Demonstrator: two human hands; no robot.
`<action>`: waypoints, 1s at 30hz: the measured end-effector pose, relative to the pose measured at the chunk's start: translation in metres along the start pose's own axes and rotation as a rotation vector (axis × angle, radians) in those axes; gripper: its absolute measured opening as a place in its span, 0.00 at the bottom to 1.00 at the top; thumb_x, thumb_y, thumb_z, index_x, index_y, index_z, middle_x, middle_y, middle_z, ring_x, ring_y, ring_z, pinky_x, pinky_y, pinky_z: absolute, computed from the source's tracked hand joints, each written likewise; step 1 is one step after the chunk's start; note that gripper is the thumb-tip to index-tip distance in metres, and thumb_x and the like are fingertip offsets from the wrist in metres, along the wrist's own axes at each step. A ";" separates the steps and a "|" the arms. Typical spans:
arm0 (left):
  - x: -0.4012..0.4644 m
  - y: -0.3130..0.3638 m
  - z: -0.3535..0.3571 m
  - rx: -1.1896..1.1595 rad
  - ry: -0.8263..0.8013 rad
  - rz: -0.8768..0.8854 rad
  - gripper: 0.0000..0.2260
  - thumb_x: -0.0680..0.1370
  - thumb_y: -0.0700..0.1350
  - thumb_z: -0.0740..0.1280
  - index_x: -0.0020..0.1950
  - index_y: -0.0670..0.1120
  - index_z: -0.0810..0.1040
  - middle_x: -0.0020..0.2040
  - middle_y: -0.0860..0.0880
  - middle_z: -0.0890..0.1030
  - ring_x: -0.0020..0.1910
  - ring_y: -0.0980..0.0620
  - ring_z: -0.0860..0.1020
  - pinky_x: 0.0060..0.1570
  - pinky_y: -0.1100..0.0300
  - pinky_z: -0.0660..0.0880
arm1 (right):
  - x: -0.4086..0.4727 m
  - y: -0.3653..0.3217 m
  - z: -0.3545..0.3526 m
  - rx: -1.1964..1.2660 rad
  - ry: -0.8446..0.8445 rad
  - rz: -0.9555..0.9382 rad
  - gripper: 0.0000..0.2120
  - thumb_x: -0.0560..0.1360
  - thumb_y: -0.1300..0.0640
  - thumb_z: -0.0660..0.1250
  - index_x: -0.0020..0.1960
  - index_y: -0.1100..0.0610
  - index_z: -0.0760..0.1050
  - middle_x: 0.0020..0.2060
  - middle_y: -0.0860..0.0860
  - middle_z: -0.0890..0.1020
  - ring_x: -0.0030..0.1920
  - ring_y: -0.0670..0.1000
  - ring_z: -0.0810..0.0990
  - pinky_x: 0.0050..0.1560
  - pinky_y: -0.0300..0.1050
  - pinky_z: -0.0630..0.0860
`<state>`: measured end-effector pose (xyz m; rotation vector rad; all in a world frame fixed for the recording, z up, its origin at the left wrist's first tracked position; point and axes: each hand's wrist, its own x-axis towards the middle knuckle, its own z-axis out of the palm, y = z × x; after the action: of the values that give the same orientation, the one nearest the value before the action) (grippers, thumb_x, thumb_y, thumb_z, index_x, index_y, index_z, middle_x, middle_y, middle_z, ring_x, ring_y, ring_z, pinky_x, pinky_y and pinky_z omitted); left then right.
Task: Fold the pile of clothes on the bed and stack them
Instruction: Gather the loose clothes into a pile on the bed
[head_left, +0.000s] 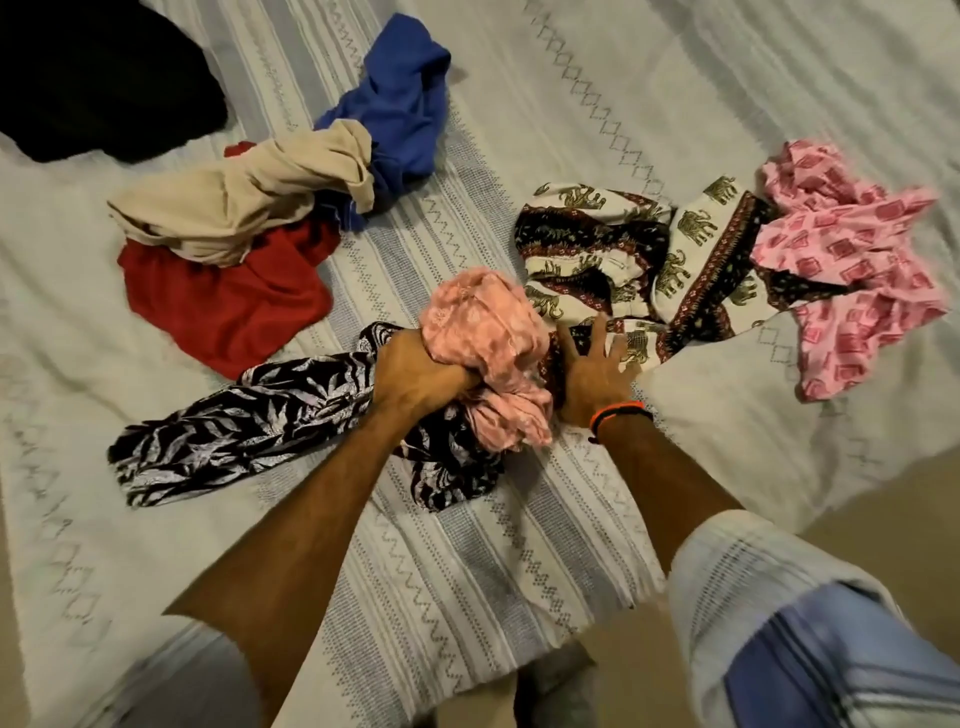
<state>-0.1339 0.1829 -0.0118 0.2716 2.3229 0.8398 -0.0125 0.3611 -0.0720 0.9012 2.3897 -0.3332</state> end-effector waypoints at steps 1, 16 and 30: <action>0.000 0.002 0.004 0.005 0.014 -0.011 0.10 0.67 0.47 0.78 0.42 0.49 0.78 0.35 0.54 0.77 0.35 0.55 0.76 0.28 0.67 0.68 | 0.010 0.005 0.001 -0.027 -0.011 0.004 0.54 0.72 0.53 0.75 0.79 0.44 0.37 0.77 0.62 0.34 0.76 0.72 0.42 0.68 0.78 0.54; 0.014 0.081 0.072 0.236 -0.086 0.269 0.38 0.55 0.67 0.70 0.60 0.49 0.82 0.78 0.50 0.62 0.76 0.48 0.59 0.74 0.49 0.59 | 0.061 0.078 -0.066 1.398 0.020 -0.117 0.11 0.77 0.68 0.65 0.43 0.53 0.73 0.38 0.50 0.79 0.38 0.50 0.76 0.38 0.44 0.74; 0.061 0.215 0.159 0.700 -0.162 0.560 0.11 0.62 0.52 0.74 0.36 0.46 0.78 0.31 0.51 0.78 0.30 0.48 0.77 0.33 0.57 0.76 | 0.035 0.200 -0.164 1.547 0.128 -0.276 0.16 0.65 0.71 0.64 0.50 0.58 0.76 0.44 0.51 0.82 0.42 0.50 0.79 0.39 0.41 0.77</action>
<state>-0.0848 0.4526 0.0003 1.2774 2.3283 0.1849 0.0316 0.5956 0.0340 1.1037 2.0189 -2.4333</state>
